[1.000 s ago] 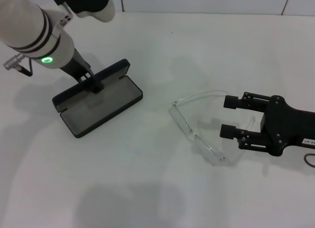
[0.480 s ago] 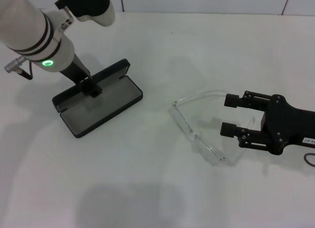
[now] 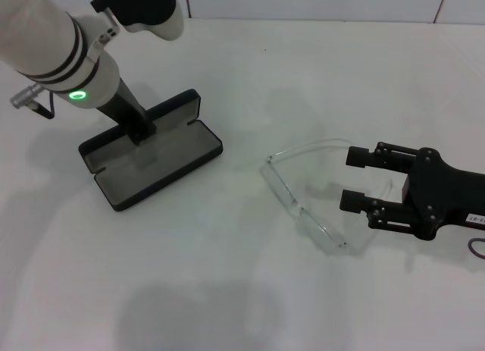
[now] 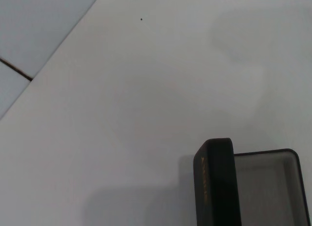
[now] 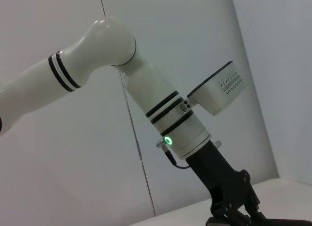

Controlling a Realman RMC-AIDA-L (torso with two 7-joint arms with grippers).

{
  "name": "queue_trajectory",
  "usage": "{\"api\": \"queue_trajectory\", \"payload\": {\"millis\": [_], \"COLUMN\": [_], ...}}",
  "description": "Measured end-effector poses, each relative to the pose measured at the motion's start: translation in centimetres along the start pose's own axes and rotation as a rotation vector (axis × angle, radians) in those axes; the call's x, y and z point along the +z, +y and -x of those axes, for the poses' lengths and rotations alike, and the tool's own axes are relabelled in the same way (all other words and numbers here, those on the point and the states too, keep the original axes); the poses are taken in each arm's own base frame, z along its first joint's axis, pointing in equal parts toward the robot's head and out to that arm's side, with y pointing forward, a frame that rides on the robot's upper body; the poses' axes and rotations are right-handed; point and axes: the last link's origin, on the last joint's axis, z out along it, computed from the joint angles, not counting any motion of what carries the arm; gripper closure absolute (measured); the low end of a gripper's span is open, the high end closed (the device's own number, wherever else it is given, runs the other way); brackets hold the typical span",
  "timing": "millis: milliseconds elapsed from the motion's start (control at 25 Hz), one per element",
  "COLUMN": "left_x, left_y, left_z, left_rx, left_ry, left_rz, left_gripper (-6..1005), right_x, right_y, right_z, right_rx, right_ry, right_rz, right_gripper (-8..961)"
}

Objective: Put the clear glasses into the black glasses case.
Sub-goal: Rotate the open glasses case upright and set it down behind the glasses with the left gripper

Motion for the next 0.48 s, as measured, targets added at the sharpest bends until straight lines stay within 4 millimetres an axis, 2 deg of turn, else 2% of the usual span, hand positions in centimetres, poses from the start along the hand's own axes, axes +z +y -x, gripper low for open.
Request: {"api": "queue_trajectory", "payload": {"millis": [240,480], "left_x": [-0.5,-1.0], "left_y": [0.4,1.3], "left_z": [-0.8,-3.6], "left_rx": [0.077,0.249], "left_ry": [0.025,0.142], "left_rz": [-0.016,-0.068], "left_gripper": [773,793], "right_x": [0.0,0.1], "right_y": [0.0,0.1], "right_z": [0.0,0.0], "right_rx": [0.003,0.004], "right_ry": [-0.002,-0.005], "right_rz": [-0.002,0.004], "right_gripper": [269,269]}}
